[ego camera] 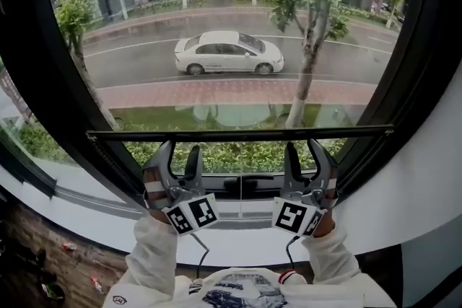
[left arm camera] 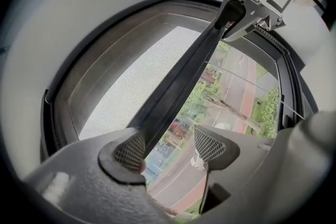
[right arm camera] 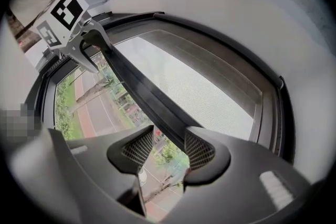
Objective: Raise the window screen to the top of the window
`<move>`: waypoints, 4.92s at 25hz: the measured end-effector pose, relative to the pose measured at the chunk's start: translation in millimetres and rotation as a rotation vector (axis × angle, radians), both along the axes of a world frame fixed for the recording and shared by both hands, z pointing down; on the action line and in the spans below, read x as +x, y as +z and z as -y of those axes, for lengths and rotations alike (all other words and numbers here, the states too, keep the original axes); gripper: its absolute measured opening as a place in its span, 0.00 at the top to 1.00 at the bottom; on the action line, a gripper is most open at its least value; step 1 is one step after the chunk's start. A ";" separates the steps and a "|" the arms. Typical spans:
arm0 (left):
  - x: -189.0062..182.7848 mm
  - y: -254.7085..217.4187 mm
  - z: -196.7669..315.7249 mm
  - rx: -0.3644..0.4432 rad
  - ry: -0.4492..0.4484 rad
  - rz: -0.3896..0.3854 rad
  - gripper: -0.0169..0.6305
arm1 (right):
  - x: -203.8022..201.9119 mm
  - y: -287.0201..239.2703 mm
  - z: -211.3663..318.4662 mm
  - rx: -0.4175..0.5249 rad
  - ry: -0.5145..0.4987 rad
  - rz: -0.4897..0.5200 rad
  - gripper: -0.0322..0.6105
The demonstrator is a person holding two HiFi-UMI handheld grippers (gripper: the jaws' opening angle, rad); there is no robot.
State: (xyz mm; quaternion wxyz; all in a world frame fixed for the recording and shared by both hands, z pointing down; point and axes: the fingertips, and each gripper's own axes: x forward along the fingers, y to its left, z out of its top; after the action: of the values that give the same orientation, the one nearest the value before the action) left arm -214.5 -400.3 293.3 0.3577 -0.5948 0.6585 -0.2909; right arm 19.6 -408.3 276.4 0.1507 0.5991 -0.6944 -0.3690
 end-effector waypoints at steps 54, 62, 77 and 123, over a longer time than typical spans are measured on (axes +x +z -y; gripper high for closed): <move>-4.8 -78.2 6.7 0.355 0.002 0.056 0.52 | -9.0 -73.4 2.7 0.369 -0.004 0.036 0.67; -4.7 -79.4 8.4 0.392 -0.001 0.069 0.52 | -8.6 -72.4 5.5 0.398 0.005 0.039 0.67; -5.2 -82.2 7.2 0.457 -0.014 0.102 0.52 | -9.1 -70.9 5.0 0.450 0.014 0.050 0.65; -7.5 -223.6 13.3 0.621 -0.053 0.107 0.52 | -13.0 -203.8 13.6 0.569 0.002 0.053 0.63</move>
State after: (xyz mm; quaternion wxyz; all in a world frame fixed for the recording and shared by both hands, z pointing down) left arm -222.0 -413.7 69.7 0.5485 -0.4238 0.7113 -0.1161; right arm 6.6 -421.8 72.6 -0.0415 0.6275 -0.5660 -0.5332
